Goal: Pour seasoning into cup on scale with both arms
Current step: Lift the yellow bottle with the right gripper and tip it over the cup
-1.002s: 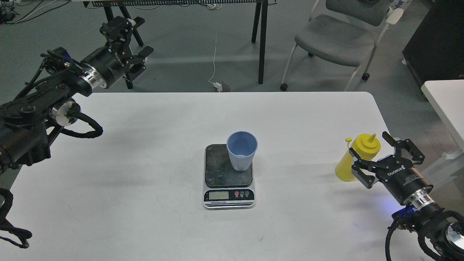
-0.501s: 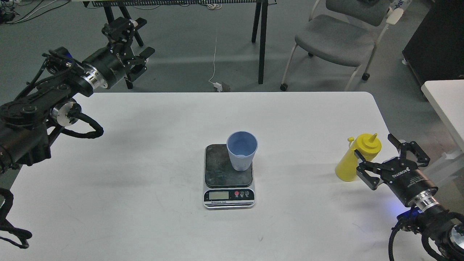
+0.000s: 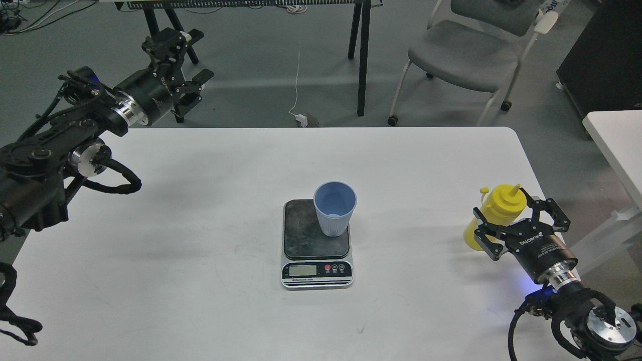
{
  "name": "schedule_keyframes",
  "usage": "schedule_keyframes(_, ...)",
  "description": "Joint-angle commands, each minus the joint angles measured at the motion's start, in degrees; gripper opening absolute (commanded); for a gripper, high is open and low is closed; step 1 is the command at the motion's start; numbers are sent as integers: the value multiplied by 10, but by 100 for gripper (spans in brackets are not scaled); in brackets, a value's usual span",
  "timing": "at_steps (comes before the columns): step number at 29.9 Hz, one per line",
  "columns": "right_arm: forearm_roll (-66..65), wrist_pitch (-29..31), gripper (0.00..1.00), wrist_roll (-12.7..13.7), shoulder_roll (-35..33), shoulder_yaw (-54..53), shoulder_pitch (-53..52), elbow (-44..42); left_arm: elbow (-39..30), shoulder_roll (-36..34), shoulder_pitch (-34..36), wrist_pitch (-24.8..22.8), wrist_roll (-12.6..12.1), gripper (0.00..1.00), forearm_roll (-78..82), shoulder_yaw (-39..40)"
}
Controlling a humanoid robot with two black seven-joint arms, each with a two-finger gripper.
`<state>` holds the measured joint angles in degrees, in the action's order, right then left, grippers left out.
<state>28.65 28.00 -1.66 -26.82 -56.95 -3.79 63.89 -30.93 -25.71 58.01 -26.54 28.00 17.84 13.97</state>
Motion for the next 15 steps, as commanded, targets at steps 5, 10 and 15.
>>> schedule_keyframes(5,-151,0,44,-154,5,-9,-2,-6,0,-2,-1,0,0,86,0,0)
schedule_keyframes(10,-169,0,42,-159,5,-10,1,-4,0,-3,-1,0,0,86,0,0)
schedule_keyframes(15,-215,0,36,-159,-7,-17,-7,11,0,-4,0,0,0,86,0,0)
